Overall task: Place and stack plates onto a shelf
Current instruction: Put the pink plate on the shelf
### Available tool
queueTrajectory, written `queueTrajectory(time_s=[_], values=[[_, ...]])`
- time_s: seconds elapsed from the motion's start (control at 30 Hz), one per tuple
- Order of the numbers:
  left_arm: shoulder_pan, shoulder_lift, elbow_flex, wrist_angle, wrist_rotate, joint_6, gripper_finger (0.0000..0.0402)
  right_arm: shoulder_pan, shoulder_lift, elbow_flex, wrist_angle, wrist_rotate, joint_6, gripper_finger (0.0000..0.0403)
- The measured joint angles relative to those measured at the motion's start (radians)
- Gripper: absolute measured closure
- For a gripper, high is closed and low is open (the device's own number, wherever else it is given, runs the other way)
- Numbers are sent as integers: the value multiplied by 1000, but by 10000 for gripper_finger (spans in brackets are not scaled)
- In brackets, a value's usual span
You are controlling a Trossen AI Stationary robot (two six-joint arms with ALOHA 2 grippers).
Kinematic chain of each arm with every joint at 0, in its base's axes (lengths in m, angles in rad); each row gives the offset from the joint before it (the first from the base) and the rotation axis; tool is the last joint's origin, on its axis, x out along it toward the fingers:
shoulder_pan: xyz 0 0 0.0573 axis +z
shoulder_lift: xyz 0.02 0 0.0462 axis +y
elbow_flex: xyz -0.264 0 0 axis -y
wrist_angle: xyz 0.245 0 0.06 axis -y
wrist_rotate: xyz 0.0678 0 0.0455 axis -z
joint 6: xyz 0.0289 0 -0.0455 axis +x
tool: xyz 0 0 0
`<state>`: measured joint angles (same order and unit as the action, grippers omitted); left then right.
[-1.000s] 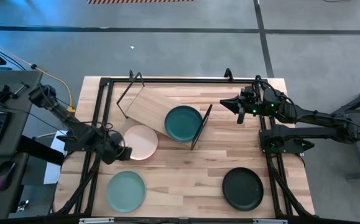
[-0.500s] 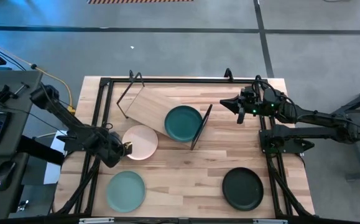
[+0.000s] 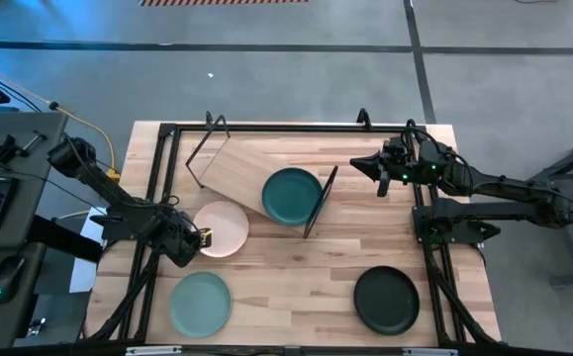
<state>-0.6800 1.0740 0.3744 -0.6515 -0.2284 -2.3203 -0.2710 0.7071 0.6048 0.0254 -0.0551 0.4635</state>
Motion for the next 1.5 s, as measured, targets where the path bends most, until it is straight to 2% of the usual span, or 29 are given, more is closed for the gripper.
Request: queueTrajectory(time_s=[0.13, 0.2, 0.37, 0.47, 0.63, 0.73, 0.83, 0.9, 1.0, 1.07, 1.23, 1.5], values=[[-1, 0, -2, 2, 1, 6, 380, 0, 0, 0, -2, 0, 0, 403], [0, -3, -1, 21, -9, 19, 394, 0, 0, 0, -7, 0, 0, 403], [-1, -49, -2, -9, -11, 28, 397, 0, 1, 0, -26, 0, 0, 403], [-1, -104, 1, -38, -50, 28, 397, -4, 1, 0, -37, 0, 0, 403], [-1, -213, 80, -159, -154, 43, 399, -4, 1, 0, -37, 0, 0, 403], [11, -247, 152, -238, -182, 83, 399, -4, 1, 0, -37, 3, -7, 403], [53, -244, 213, -338, -235, 99, 400, -3, 1, 0, -37, 22, -31, 403], [91, -241, 238, -384, -309, 97, 400, -3, 1, 0, -37, 45, -42, 403], [175, -236, 245, -392, -434, 93, 400, -3, 1, 0, -37, 69, -46, 403], [240, -224, 246, -391, -483, 109, 401, -3, 1, 0, -37, 73, -45, 403], [383, -180, 246, -373, -503, 178, 401, -3, 1, 0, -37, 72, -35, 403], [520, -53, 246, -217, -491, 311, 401, -3, 1, 0, -38, 71, -40, 403]])
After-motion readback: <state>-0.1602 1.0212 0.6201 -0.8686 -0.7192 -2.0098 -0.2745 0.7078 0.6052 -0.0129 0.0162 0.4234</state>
